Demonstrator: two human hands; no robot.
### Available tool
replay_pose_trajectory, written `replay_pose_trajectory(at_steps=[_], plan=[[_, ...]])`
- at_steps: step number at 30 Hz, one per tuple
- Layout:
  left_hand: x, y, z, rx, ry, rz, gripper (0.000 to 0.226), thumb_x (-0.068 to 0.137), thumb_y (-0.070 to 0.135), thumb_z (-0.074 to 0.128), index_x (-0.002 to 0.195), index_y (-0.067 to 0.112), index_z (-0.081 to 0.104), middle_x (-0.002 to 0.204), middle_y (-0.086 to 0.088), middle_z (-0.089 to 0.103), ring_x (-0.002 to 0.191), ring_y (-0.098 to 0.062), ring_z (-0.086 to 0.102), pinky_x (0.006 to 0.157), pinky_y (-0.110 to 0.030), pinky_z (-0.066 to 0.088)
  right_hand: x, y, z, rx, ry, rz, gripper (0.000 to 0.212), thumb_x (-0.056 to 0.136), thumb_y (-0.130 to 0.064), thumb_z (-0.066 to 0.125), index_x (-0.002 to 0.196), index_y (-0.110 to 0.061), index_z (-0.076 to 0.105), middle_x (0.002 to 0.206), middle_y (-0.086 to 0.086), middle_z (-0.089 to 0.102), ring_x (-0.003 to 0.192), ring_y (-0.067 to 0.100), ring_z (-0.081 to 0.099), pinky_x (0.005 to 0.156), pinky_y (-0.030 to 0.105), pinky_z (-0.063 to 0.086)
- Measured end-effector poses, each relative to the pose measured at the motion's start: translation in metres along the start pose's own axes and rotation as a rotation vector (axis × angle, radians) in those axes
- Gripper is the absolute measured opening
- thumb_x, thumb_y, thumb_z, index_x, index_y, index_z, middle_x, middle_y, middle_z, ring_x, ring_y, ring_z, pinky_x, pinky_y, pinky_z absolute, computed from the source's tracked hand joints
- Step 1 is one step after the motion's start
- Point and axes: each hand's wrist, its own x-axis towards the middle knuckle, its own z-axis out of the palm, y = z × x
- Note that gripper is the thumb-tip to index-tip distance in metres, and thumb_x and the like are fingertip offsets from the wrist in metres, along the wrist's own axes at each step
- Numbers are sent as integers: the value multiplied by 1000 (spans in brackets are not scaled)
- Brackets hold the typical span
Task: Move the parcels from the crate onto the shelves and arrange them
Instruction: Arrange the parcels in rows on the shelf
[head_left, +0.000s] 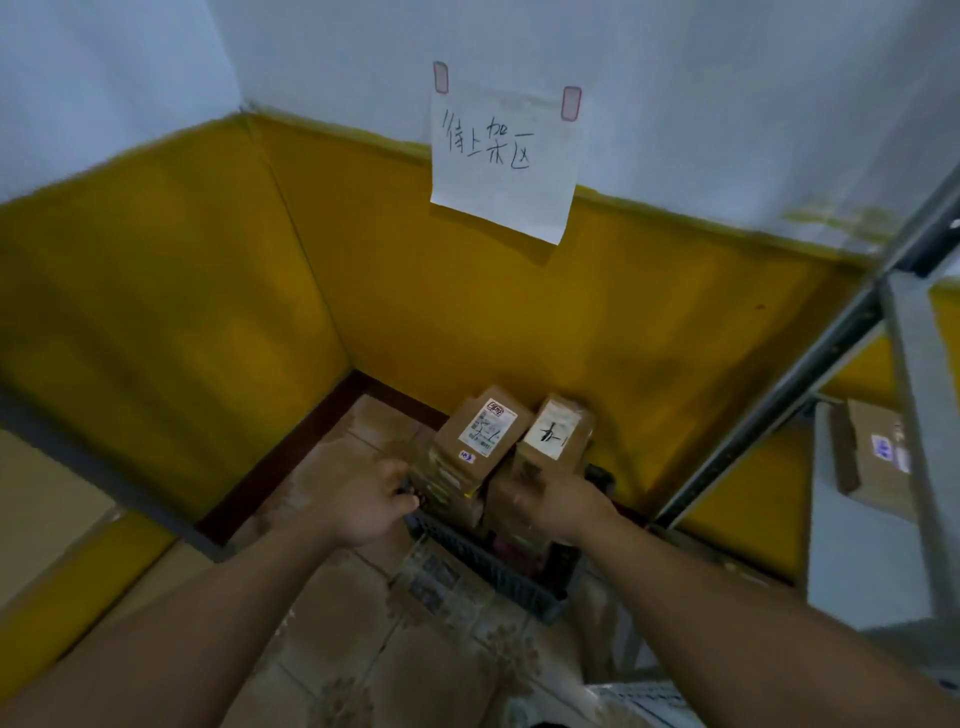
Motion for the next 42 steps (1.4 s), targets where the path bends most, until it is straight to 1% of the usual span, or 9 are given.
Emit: replay_pose_trajectory(at_steps=[8, 11, 14, 20, 29, 32, 35, 40, 42], plan=[[124, -24, -41, 111, -143, 45, 50, 97, 32, 56, 143, 18, 42, 142, -1, 47, 130, -20, 46, 94, -24, 36, 66, 5, -23, 180, 70, 251, 54, 101, -51, 41, 145, -20, 41, 139, 8, 54, 117, 29, 55, 88, 32, 45], [179, -40, -50, 134, -207, 128, 22, 90, 29, 66, 111, 31, 63, 117, 5, 63, 115, -20, 58, 98, -30, 45, 87, 0, -28, 260, 150, 348, 60, 103, -51, 40, 151, -17, 33, 139, 12, 55, 117, 29, 55, 85, 32, 45], [238, -61, -45, 98, -273, 175, 20, 84, 32, 71, 91, 48, 60, 106, 10, 69, 95, -10, 65, 92, -43, 52, 118, 2, -24, 364, 195, 424, 51, 103, -47, 44, 142, -14, 46, 133, 12, 59, 109, 27, 58, 82, 31, 46], [302, -62, -13, 169, -363, 190, 49, 90, 36, 63, 136, 29, 49, 120, 6, 65, 98, -13, 63, 74, -28, 50, 188, 27, -11, 449, 165, 522, 62, 102, -40, 50, 154, -16, 27, 147, 13, 47, 125, 32, 52, 91, 31, 44], [388, -78, 63, 23, -232, 134, 52, 85, 34, 68, 133, 31, 48, 122, 11, 58, 107, -18, 61, 84, -35, 53, 286, 86, 47, 495, 273, 618, 100, 89, -52, 66, 159, -17, 4, 154, 18, 24, 141, 39, 29, 111, 44, 34], [402, -92, 78, -31, -245, 145, 68, 74, 52, 70, 134, 47, 39, 130, 15, 50, 115, -14, 55, 87, -44, 55, 294, 92, 57, 600, 308, 613, 111, 81, -56, 72, 157, -24, -3, 157, 15, 21, 141, 39, 32, 110, 46, 36], [407, -94, 86, -121, -269, 184, 82, 69, 34, 75, 138, 51, 33, 128, 18, 57, 115, -14, 59, 84, -42, 58, 307, 101, 71, 754, 351, 641, 125, 58, -72, 74, 154, -35, 3, 157, 6, 32, 137, 36, 42, 109, 51, 42], [402, -87, 96, -101, -175, 196, 75, 80, 32, 75, 138, 50, 32, 126, 18, 59, 113, -11, 60, 85, -40, 57, 305, 93, 70, 888, 349, 640, 113, 84, -38, 78, 158, -24, -7, 154, 7, 39, 133, 33, 47, 103, 39, 44], [402, -86, 99, -87, -142, 183, 76, 80, 35, 76, 139, 50, 31, 127, 17, 57, 117, -14, 57, 85, -40, 57, 307, 90, 70, 928, 384, 645, 109, 80, -33, 82, 157, -22, 6, 146, 6, 46, 126, 27, 52, 97, 36, 45]])
